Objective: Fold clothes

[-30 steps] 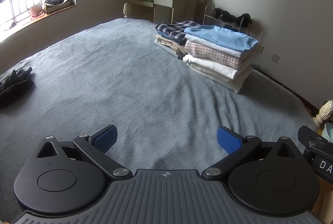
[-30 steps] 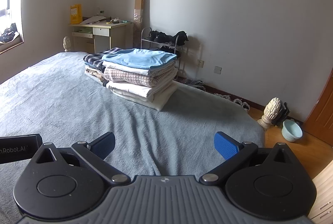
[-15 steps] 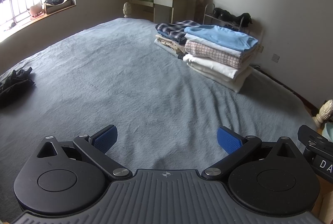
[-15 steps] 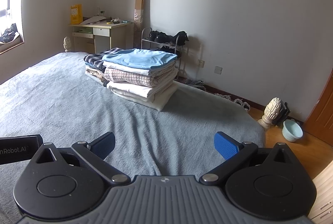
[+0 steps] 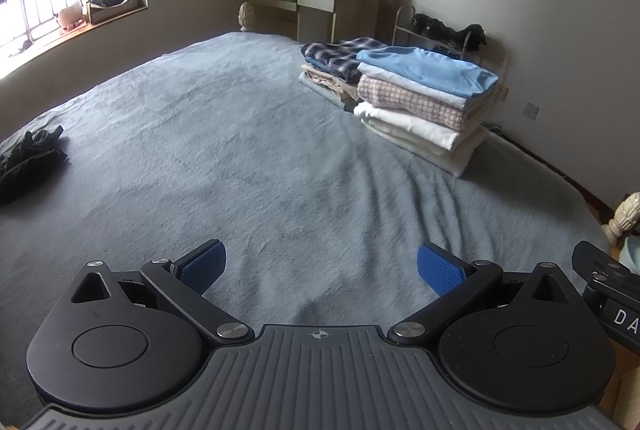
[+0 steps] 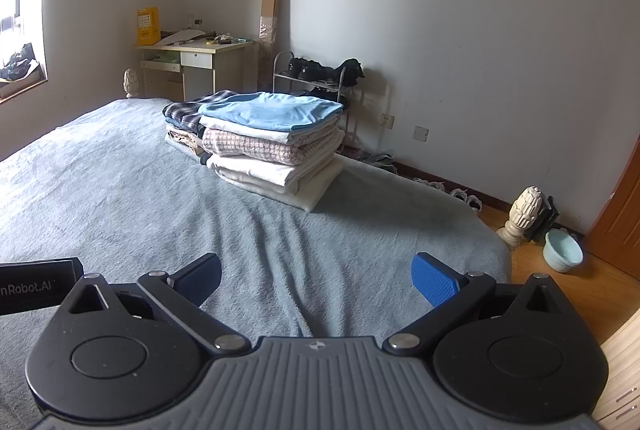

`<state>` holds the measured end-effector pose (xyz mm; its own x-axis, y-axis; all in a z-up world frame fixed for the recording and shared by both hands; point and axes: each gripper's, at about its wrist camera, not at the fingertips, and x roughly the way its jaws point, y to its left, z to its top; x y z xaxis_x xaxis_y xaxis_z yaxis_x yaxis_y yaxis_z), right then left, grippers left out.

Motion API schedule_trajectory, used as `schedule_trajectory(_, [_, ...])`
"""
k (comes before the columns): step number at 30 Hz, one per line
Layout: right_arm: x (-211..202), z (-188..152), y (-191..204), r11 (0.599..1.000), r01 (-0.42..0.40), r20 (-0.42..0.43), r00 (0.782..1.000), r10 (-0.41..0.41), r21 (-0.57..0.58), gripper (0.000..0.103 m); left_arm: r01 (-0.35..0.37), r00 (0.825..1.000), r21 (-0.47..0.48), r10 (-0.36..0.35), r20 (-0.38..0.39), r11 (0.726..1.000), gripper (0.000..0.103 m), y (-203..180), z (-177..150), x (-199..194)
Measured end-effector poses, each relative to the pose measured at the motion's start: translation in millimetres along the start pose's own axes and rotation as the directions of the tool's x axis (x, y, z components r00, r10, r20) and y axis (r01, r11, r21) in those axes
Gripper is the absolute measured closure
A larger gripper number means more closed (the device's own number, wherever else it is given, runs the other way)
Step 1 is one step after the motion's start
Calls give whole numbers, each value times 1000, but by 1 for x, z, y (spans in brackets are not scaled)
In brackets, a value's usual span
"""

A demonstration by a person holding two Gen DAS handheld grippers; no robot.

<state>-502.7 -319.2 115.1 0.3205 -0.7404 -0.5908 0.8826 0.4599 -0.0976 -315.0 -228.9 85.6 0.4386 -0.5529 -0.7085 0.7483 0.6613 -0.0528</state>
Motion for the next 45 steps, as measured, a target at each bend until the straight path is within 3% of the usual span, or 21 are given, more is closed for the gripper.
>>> schedule_trajectory(22, [21, 2, -9, 1000, 16, -8, 1000, -16, 24, 0, 8, 1000, 36, -7, -10, 999, 0, -20, 5, 25])
schedule_trajectory(33, [63, 22, -36, 997, 64, -54, 997, -62, 50, 0, 53, 998, 55, -52, -22, 997, 0, -63, 28, 53])
schedule_trajectory(45, [91, 28, -68, 992, 118, -71, 991, -114, 51, 0, 87, 996, 78, -84, -43, 993, 0, -101, 20, 64])
